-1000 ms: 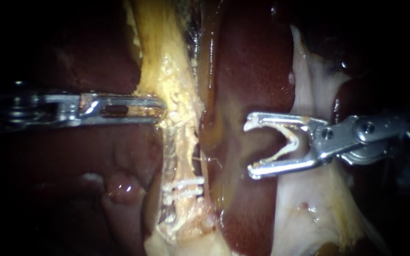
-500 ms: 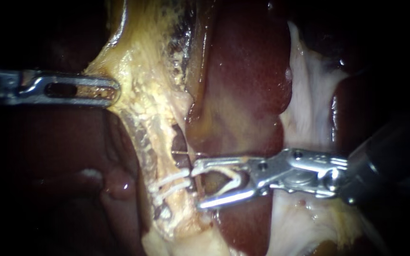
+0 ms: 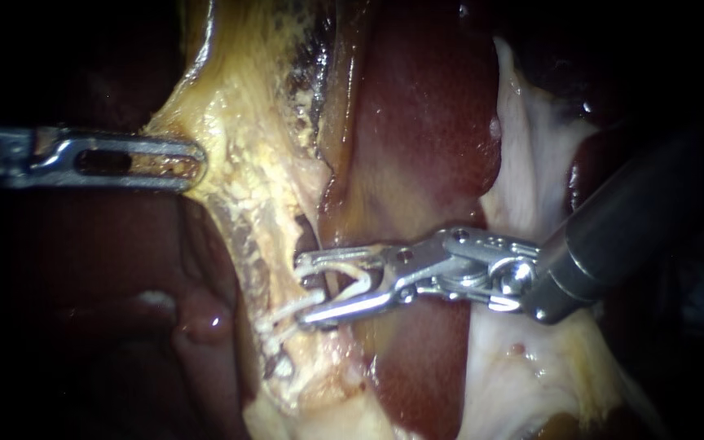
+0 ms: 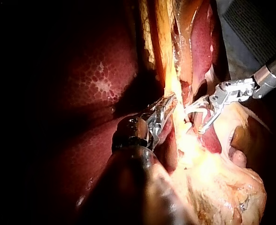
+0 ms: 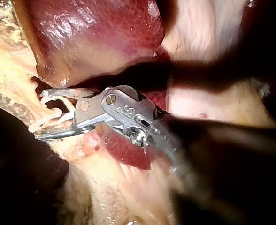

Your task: Clipping third clip left tube

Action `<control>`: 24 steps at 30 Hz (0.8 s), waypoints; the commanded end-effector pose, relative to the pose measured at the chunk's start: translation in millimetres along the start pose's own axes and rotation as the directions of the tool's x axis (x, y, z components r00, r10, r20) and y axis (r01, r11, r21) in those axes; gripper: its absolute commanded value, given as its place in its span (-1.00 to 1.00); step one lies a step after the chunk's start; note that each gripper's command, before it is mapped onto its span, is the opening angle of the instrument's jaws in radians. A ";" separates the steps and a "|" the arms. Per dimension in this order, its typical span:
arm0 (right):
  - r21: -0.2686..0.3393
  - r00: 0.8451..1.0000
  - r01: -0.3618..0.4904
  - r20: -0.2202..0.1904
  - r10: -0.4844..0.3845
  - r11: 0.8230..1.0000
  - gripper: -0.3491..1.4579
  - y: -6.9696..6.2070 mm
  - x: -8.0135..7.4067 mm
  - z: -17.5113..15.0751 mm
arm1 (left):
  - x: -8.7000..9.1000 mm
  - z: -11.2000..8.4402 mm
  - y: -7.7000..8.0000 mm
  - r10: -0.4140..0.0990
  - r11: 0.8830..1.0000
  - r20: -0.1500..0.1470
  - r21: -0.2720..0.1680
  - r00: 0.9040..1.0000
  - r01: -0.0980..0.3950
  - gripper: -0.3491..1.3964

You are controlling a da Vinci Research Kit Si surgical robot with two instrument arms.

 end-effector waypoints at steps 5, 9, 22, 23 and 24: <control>-0.006 1.000 0.001 0.002 -0.001 1.000 -0.03 1.0 0.0 0.3 | 0.0 0.0 -0.1 -0.001 1.000 -0.001 0.001 1.000 0.001 -1.00; -0.002 1.000 0.000 0.006 0.000 1.000 -0.02 1.3 0.3 1.3 | 0.0 0.0 -0.1 -0.001 1.000 -0.001 0.001 1.000 0.001 -1.00; 0.217 0.997 -0.030 -0.057 0.044 0.976 -0.02 -1.8 1.7 3.6 | 0.1 -0.1 0.0 0.000 1.000 -0.001 0.001 1.000 0.000 -1.00; 0.230 0.997 -0.034 -0.056 0.048 0.973 -0.02 -2.1 1.8 3.6 | 0.1 -0.1 0.0 0.000 1.000 -0.001 0.001 1.000 0.000 -1.00; 0.240 0.997 -0.032 -0.055 0.046 0.970 -0.02 -2.3 1.9 3.7 | 0.1 -0.1 0.0 0.000 1.000 -0.001 0.001 1.000 0.000 -1.00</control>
